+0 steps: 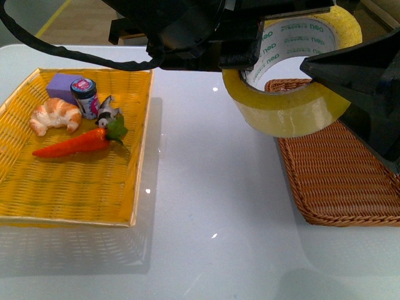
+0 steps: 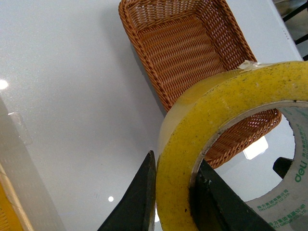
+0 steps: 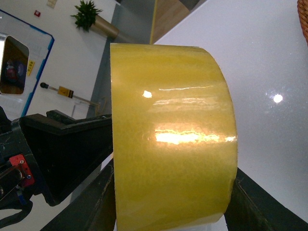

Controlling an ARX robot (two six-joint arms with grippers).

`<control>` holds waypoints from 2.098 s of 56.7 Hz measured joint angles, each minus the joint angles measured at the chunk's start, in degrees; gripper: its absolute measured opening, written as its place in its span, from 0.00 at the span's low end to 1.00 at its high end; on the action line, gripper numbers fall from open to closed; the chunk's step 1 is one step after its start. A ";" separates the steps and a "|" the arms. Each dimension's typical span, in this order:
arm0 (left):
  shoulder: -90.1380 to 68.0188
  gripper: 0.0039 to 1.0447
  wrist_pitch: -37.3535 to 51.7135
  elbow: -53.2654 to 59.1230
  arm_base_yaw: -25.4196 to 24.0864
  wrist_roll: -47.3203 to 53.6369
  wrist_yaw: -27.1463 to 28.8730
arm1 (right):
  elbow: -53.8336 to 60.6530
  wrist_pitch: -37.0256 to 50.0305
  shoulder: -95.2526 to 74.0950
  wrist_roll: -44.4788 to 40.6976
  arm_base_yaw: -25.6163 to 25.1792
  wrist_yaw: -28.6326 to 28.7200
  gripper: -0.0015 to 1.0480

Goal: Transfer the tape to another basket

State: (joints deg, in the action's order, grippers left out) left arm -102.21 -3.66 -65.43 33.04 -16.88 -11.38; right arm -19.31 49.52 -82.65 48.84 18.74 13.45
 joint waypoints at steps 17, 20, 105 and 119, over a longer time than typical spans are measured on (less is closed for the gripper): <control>1.66 0.60 0.02 0.02 0.00 -0.44 -1.14 | 0.24 0.00 -0.24 -0.22 -0.13 -0.13 0.46; 2.21 0.69 0.15 0.04 -0.13 -0.46 -1.16 | 0.26 0.00 -0.24 -0.20 -0.42 -0.22 0.46; 66.82 0.01 33.57 60.13 -32.76 16.35 11.76 | -21.84 8.85 -38.32 7.15 -24.39 1.36 0.46; 72.98 0.01 29.48 62.25 -32.79 16.37 11.39 | -29.55 8.90 -48.17 11.50 -25.03 -0.85 0.45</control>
State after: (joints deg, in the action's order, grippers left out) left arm -29.23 25.82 -3.18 0.25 -0.51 0.01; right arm -48.86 58.41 -130.82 60.34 -6.28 12.60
